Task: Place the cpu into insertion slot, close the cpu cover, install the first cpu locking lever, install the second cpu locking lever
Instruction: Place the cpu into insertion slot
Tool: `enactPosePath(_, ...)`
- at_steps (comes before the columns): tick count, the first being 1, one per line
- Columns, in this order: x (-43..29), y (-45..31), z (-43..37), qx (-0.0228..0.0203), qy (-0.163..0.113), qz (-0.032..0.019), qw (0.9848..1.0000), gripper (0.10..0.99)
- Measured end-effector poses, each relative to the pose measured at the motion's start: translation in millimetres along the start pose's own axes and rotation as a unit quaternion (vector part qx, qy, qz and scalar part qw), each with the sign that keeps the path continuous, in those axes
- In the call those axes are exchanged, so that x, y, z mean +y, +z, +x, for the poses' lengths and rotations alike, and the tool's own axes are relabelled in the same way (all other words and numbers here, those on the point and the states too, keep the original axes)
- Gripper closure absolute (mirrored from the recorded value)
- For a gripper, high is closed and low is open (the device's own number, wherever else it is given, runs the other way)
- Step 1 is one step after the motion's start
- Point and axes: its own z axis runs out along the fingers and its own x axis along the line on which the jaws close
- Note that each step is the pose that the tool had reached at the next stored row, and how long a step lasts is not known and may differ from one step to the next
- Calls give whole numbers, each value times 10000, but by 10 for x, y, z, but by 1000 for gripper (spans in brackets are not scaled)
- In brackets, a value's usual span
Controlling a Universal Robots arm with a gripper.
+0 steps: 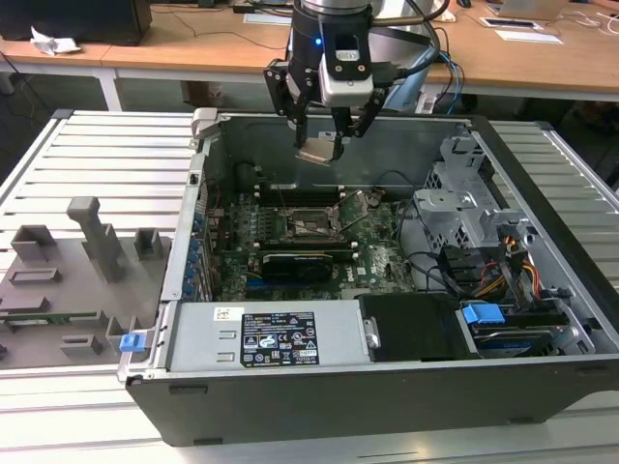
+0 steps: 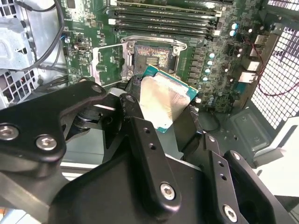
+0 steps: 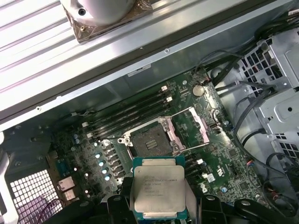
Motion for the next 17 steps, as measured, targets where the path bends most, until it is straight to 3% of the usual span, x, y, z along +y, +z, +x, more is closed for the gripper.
enactPosePath(17,0,4,0,-17,199,-4,9998,561)
